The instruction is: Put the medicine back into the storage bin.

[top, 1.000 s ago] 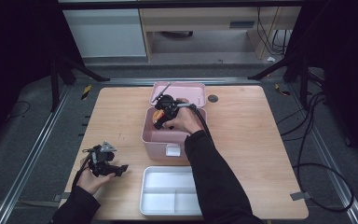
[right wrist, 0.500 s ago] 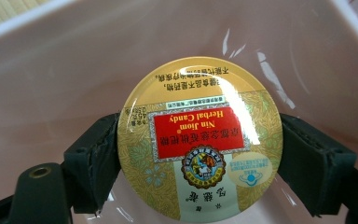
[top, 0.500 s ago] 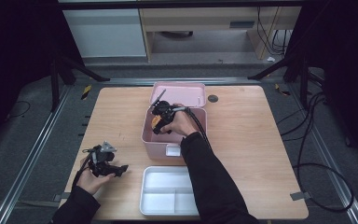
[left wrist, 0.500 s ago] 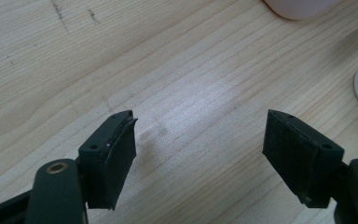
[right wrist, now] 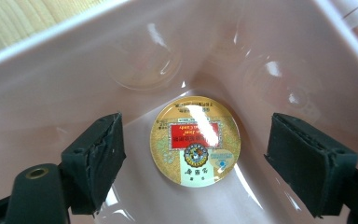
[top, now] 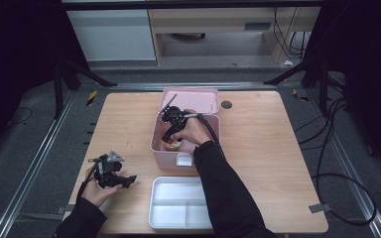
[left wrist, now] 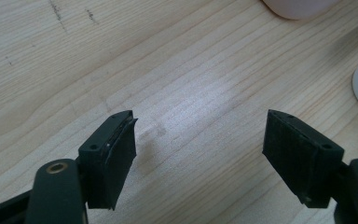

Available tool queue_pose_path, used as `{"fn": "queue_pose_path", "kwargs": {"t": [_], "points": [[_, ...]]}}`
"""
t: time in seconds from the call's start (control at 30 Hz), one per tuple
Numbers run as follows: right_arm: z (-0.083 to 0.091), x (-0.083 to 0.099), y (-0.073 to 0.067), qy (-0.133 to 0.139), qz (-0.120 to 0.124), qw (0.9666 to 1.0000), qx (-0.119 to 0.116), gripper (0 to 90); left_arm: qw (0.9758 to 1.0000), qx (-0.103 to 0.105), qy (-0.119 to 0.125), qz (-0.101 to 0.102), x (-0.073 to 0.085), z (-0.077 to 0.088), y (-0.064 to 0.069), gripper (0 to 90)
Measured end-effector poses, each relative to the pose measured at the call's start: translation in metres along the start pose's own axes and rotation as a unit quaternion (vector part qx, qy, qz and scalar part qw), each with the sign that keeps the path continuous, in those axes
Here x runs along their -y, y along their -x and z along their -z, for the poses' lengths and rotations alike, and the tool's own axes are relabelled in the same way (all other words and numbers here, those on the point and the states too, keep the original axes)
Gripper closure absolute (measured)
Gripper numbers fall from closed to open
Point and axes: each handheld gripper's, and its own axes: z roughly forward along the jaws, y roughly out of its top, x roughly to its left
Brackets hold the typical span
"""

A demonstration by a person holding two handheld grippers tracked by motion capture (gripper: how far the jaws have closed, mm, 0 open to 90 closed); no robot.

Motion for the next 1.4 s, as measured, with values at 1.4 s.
{"fn": "queue_pose_path", "kwargs": {"t": [1.4], "points": [[0.173,0.158,-0.038,0.120,0.057,0.9893,0.060,37.7,0.9952,0.025,0.038,-0.087,-0.022,0.033,0.033,31.7]]}}
